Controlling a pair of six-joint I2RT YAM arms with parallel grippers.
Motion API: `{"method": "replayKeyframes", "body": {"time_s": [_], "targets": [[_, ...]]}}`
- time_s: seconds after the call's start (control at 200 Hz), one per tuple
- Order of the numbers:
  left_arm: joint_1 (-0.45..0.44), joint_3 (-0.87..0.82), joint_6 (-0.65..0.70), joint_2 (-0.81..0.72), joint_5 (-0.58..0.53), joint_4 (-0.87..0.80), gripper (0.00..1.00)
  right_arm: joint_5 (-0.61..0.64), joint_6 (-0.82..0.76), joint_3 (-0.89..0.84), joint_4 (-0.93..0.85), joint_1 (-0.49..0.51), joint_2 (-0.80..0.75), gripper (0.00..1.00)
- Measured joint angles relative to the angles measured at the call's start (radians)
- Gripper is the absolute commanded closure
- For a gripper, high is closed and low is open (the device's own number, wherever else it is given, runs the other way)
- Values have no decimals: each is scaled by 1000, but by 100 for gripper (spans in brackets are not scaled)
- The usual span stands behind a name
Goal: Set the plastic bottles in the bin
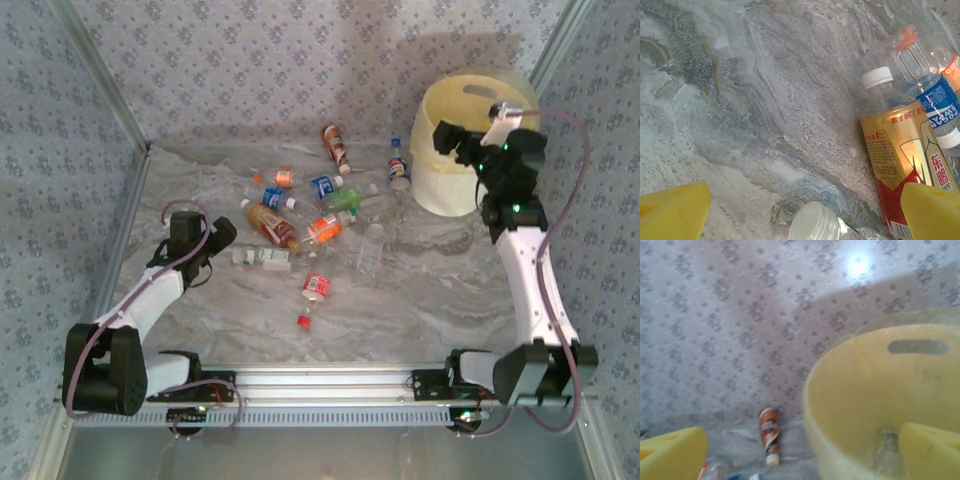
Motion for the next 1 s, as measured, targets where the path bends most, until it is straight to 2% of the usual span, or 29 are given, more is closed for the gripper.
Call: {"method": "replayKeyframes", "body": {"time_s": [0.2,0.415,0.67,1.004], "targets": [[-23,59,-87,59,-6,-57,2,-19,-4,-243,35,107,-182,0],[-77,130,-243,149,11,-143,2,-18,-33,-395,36,218,-235,0],[-156,127,-510,169,9,-235,2,10,-56,-435,47,267,-226,0],[-171,114,-655,197,4,-175,14,31,-111,-435,56,290,-217,0]]}}
